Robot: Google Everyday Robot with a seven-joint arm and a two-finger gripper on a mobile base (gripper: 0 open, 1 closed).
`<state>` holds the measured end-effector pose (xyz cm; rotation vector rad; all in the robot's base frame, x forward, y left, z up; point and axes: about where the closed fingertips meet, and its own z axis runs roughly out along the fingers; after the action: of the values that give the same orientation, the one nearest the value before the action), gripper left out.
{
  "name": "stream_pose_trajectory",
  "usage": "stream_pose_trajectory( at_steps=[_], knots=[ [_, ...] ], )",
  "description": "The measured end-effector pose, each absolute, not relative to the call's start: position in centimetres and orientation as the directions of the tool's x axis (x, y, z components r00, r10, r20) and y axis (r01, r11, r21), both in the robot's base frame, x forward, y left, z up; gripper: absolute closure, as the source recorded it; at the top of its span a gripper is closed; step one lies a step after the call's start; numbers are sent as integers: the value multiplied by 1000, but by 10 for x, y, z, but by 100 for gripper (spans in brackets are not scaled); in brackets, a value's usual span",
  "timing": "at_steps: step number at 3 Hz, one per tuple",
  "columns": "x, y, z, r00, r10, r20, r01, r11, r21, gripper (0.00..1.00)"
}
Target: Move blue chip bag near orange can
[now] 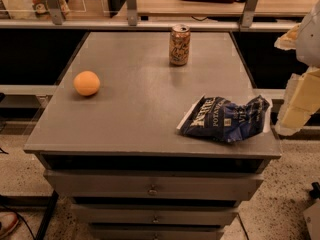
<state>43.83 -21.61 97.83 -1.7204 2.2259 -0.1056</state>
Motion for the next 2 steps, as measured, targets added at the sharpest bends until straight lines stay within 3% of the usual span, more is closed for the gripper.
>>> stream_pose_trajectory(
  at_steps=[2],
  knots=[
    [449,-206,949,-175,-961,-214,-933,232,-276,0]
  ],
)
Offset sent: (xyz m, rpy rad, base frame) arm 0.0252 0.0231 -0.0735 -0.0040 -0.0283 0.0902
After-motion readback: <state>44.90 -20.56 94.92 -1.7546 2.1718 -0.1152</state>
